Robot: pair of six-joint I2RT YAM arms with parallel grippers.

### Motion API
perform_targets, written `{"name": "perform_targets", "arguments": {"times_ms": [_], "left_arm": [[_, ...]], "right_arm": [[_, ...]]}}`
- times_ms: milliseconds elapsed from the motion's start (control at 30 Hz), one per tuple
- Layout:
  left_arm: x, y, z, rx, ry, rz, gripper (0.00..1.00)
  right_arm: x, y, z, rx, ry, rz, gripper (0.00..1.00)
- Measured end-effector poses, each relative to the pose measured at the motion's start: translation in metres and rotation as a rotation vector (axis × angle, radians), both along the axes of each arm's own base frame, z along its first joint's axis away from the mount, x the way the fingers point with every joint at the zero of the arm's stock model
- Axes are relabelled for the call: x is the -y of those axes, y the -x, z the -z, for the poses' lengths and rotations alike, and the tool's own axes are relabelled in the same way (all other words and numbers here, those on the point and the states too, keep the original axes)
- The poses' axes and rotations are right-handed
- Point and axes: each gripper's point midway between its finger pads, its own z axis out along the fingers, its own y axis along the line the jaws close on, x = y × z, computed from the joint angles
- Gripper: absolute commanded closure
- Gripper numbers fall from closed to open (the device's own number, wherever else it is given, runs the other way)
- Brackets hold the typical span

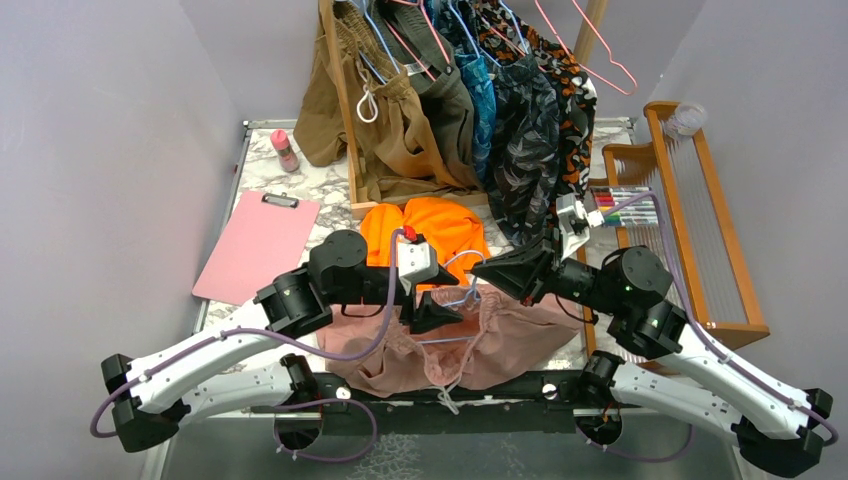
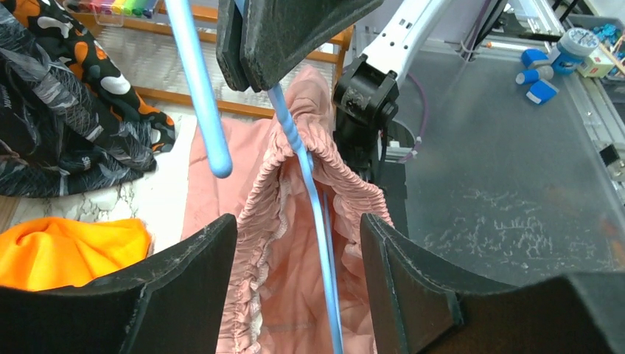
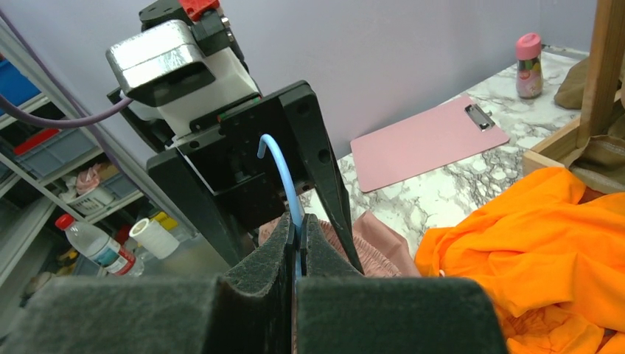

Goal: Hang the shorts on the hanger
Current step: Hang the shorts on the hanger.

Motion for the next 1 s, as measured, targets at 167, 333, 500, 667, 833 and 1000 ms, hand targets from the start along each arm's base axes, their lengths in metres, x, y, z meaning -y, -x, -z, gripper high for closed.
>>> {"name": "perform_targets", "arguments": {"times_ms": [167,333,500,667,833,1000], "left_arm": [[0.005,0.000,0.007,-0.006,-0.019,0.019,0.50],[0.010,-0.002,0.006,-0.007,-0.010,0.025,0.65],[0.013,-0.002,0.001,-0.014,0.024,0.022,1.00],[0.013,-0.003,0.004,-0.027,0.039,0.008,1.00],[0.005,-0.010,0.003,-0.010,0.056,-0.054,1.00],[-0.015,-0.021,-0.003,0.032,0.078,-0.171,1.00]], "right_arm": [[-0.001,0.001,-0.003,0.010,0.000,-0.005,0.99],[-0.002,0.000,-0.001,0.011,0.006,-0.006,0.99],[-0.004,-0.002,0.002,0.010,0.017,-0.007,0.99],[-0.005,-0.003,0.004,0.011,0.030,-0.005,0.89],[-0.004,-0.002,-0.004,0.010,0.047,-0.004,0.44],[0.008,-0.002,-0.024,0.036,0.066,0.034,0.42]]}}
